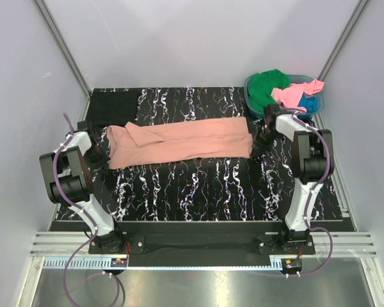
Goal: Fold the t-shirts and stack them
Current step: Fold the tshirt
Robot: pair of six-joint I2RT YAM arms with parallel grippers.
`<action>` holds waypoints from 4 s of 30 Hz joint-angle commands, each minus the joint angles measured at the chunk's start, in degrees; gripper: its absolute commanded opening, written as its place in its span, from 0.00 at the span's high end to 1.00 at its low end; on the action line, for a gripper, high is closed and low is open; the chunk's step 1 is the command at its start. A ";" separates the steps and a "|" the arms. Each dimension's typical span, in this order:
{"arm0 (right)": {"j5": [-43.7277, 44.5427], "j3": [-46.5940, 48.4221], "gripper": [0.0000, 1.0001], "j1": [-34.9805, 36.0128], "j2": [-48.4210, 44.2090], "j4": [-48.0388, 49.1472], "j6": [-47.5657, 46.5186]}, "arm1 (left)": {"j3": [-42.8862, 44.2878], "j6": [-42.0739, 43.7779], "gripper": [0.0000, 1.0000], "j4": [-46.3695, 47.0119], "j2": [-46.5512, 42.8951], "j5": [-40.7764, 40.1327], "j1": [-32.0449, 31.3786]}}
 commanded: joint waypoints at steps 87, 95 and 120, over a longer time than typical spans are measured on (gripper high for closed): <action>6.34 -19.07 0.22 12.66 -43.57 -12.52 1.48 | 19.75 -16.60 0.44 1.82 9.88 0.35 -23.28; 6.43 -18.90 0.22 12.75 -43.48 -12.97 1.57 | 22.74 -15.99 0.67 3.75 13.05 2.10 -23.19; 5.55 -13.19 0.22 12.75 -35.31 -11.91 0.08 | 55.42 -19.68 0.59 5.70 27.45 15.03 -34.17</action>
